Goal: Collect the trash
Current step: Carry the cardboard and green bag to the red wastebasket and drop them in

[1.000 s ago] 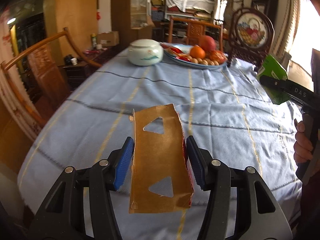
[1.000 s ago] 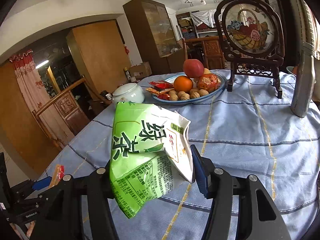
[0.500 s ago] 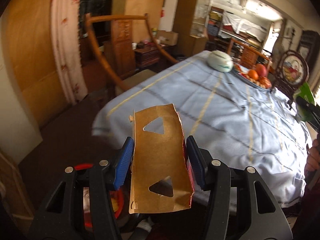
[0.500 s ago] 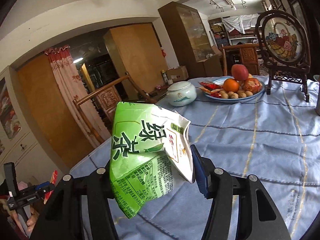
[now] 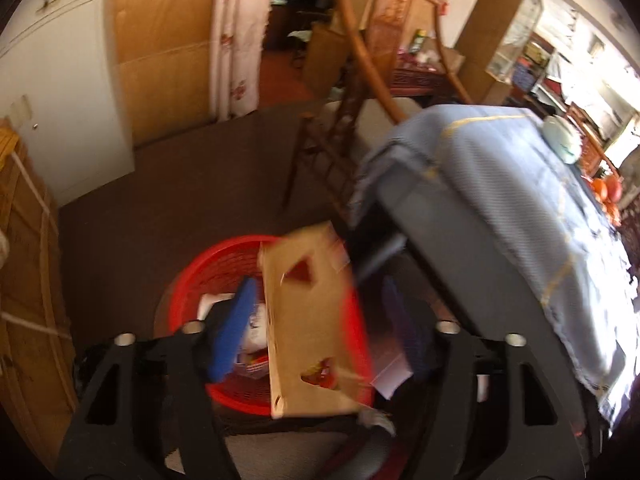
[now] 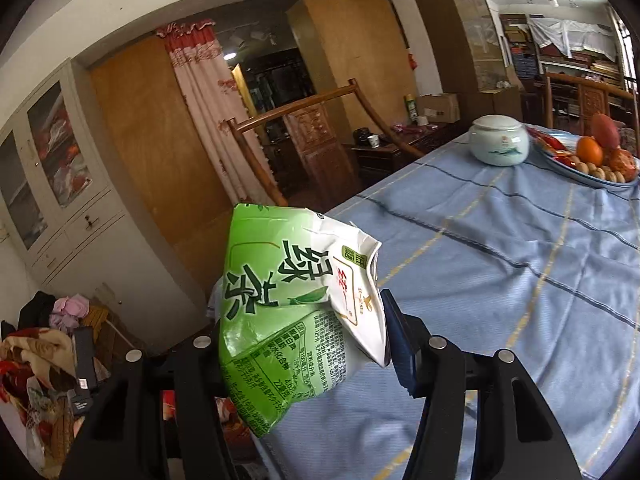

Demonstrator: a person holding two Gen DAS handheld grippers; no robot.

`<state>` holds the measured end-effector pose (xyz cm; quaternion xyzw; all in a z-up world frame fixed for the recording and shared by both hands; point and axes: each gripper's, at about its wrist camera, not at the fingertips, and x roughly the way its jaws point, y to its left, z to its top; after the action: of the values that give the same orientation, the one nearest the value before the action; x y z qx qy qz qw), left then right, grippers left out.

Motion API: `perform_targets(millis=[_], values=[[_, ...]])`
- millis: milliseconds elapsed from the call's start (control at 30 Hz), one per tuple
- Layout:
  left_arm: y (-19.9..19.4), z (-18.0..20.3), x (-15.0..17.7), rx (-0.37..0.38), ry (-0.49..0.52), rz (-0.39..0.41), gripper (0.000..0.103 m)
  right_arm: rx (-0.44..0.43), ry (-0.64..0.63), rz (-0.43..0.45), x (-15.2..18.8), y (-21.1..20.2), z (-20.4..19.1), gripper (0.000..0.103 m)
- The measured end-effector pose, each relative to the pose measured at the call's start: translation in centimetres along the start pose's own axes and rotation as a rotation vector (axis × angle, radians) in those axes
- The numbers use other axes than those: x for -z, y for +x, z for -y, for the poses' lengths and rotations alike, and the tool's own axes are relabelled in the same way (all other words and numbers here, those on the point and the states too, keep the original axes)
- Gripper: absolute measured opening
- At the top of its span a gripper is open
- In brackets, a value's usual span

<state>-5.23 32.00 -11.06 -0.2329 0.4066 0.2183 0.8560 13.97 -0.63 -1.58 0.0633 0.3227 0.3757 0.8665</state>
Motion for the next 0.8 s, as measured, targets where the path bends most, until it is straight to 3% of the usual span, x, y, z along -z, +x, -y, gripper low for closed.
perform_targets(millis=[33, 133, 267, 467, 733, 800], values=[[0.1, -0.7, 0.1, -0.022, -0.005, 0.003, 0.081, -0.018, -0.013, -0.016, 0.1, 0.8, -1.3, 0.058], [-0.1, -2.5, 0.5, -0.095, -0.029, 0.008, 0.082, -0.071, -0.055, -0.067, 0.4, 3.4, -5.3, 0.058], [-1.2, -6.0, 1.0, -0.203, -0.143, 0.03, 0.09, -0.13, -0.119, -0.149, 1.6, 7.5, -10.6, 0.058], [-1.7, -9.9, 1.0, -0.26, -0.292, 0.075, 0.091, -0.19, -0.207, -0.278, 4.8, 13.2, -17.3, 0.058], [1.5, -11.8, 1.0, -0.315, -0.347, 0.016, 0.091, -0.215, -0.279, -0.448, 9.0, 19.1, -21.3, 0.059], [2.0, -12.1, 1.1, -0.315, -0.36, 0.002, 0.091, -0.214, -0.293, -0.484, 10.0, 20.3, -21.8, 0.063]])
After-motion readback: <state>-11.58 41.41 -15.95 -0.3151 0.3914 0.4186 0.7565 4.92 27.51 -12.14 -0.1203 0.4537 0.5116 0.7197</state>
